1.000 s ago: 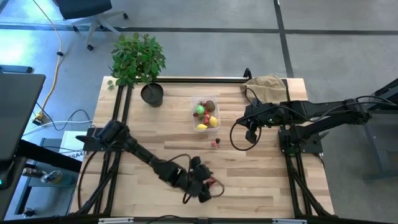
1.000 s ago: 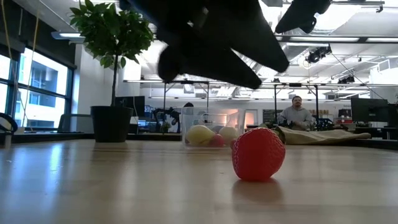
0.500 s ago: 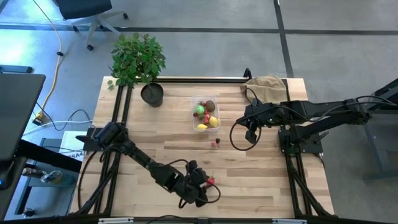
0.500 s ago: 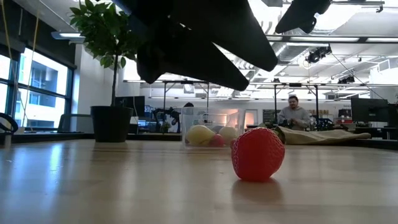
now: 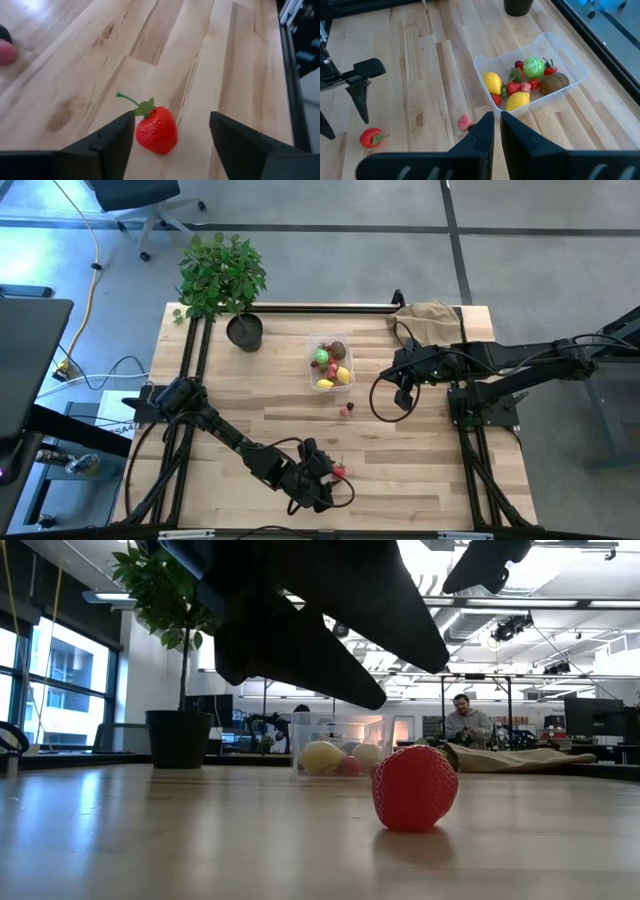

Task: Pick and placing Produce into tupperware
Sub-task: Put the red strawberry into the transparent bin

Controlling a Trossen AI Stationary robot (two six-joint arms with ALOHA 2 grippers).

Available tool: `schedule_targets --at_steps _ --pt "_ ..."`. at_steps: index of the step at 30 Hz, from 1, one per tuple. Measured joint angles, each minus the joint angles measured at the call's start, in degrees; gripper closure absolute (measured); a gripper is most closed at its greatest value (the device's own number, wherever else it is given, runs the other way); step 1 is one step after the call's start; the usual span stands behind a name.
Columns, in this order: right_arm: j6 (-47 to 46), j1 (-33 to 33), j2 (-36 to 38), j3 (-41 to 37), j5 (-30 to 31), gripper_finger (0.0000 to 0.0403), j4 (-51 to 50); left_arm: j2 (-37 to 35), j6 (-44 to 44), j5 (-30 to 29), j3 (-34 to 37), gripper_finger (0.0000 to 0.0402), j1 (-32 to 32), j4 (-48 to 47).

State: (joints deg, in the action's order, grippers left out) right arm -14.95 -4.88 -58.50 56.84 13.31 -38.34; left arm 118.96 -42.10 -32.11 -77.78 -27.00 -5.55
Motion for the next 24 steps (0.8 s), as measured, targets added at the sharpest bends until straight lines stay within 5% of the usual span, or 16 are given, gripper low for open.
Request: schedule_targets --at_steps 8,24 --pt "0.00 0.01 0.00 0.00 0.01 0.0379 0.00 0.00 6.28 0.10 0.00 0.0090 -0.02 -1.87" --pt "-0.01 0.02 0.00 -0.02 -0.01 0.0379 0.01 5.32 7.38 1.27 0.06 0.0082 0.65 3.07"
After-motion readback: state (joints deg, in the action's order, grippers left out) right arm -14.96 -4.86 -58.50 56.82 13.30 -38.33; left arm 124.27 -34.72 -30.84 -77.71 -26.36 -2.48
